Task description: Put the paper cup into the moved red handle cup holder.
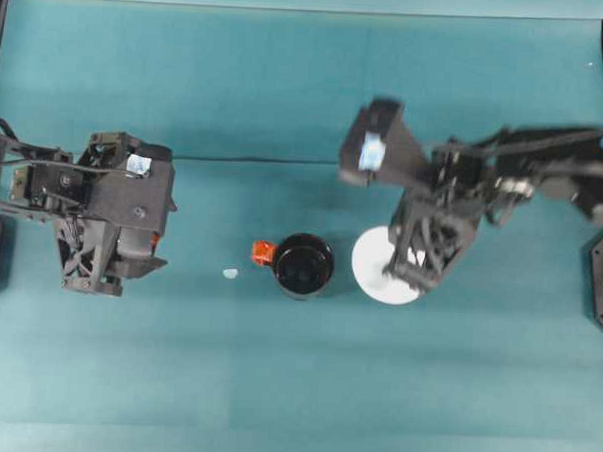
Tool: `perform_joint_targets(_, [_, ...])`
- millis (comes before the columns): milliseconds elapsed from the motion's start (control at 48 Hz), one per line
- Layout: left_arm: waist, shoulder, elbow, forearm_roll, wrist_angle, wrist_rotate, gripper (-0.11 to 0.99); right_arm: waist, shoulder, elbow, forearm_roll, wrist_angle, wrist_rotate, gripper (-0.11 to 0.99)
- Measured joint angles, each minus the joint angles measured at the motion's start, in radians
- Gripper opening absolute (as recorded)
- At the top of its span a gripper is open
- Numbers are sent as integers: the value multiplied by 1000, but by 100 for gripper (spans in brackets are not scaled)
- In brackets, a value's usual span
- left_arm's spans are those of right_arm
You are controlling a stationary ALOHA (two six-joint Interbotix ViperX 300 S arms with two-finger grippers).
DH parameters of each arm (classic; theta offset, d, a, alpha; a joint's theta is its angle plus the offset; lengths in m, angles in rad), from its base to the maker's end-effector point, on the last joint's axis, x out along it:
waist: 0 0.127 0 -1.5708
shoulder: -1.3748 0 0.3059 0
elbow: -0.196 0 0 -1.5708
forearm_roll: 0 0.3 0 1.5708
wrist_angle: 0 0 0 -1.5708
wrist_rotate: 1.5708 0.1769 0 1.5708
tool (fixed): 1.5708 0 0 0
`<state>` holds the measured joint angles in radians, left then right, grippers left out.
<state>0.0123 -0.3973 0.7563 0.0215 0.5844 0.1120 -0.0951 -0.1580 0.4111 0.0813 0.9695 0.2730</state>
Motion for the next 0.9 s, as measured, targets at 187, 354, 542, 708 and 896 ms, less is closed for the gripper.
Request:
perform_joint_targets(187, [0, 0, 0, 0, 0, 0, 84, -5, -6, -121, -9, 64, 0, -11])
perform_joint_targets(354, [-3, 0, 2, 0, 0, 0, 84, -5, 43, -210, -12, 81, 0, -11])
perform_joint_targets(542, [-8, 0, 2, 0, 0, -2, 84, 5, 130, -298, -25, 103, 0, -11])
perform_joint_targets(708, [-9, 0, 0, 0, 0, -3, 84, 14, 204, -324, -31, 103, 0, -11])
perform_joint_targets(896, [-9, 0, 2, 0, 0, -3, 84, 21, 270, -324, -44, 74, 0, -11])
